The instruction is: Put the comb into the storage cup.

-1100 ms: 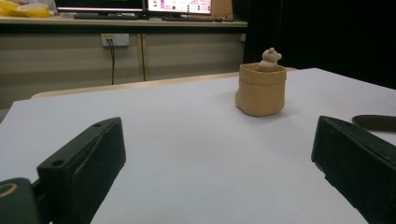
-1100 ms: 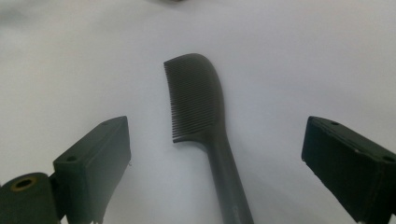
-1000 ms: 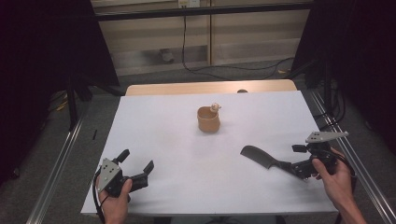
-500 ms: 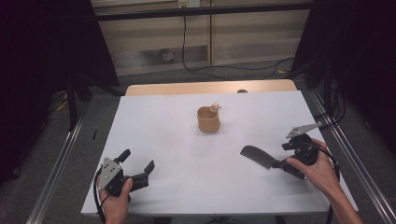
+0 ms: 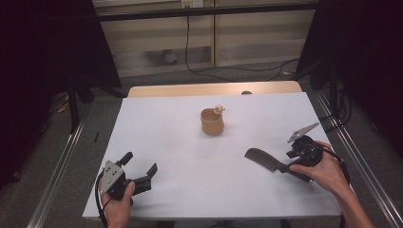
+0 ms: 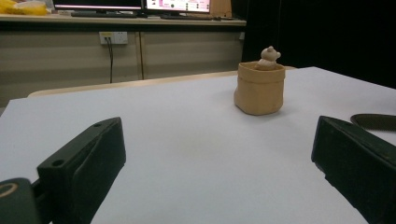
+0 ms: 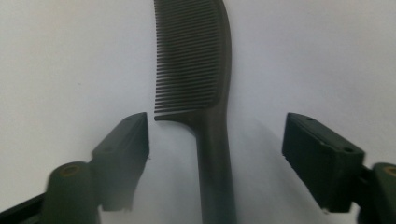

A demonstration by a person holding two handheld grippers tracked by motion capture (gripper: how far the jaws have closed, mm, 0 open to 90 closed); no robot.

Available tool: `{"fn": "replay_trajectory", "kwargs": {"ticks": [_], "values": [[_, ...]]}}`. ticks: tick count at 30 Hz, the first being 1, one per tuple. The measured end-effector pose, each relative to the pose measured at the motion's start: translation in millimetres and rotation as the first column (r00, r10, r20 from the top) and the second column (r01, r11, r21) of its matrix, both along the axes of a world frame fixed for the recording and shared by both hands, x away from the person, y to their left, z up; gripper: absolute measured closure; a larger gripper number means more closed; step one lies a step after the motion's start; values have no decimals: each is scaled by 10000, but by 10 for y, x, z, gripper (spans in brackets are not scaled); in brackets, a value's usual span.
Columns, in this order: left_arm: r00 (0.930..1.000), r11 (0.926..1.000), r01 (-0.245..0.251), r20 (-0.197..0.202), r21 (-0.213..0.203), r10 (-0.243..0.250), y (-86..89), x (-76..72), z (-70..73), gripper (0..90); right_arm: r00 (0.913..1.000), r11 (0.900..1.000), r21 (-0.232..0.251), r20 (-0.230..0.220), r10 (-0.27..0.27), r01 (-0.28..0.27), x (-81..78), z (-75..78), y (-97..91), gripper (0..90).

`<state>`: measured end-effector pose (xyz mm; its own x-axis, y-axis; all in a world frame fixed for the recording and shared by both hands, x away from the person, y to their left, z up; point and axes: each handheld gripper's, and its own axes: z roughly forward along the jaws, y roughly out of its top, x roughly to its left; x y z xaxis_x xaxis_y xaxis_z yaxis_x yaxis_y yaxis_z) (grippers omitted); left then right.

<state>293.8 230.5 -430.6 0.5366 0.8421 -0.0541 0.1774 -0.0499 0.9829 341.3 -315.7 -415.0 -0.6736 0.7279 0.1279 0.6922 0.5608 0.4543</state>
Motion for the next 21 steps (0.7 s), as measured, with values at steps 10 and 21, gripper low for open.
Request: {"fn": "replay_trajectory", "kwargs": {"ticks": [10,21], "values": [[10000,10000,48,-18,81,-48,-11,6,-3,31,9980,9982,-489,-540,318,-345,-8,-38,37,435],[10000,10000,33,17,50,-33,0,7,1,30,9969,9942,-1025,-747,261,-337,-12,-64,58,531]]}}
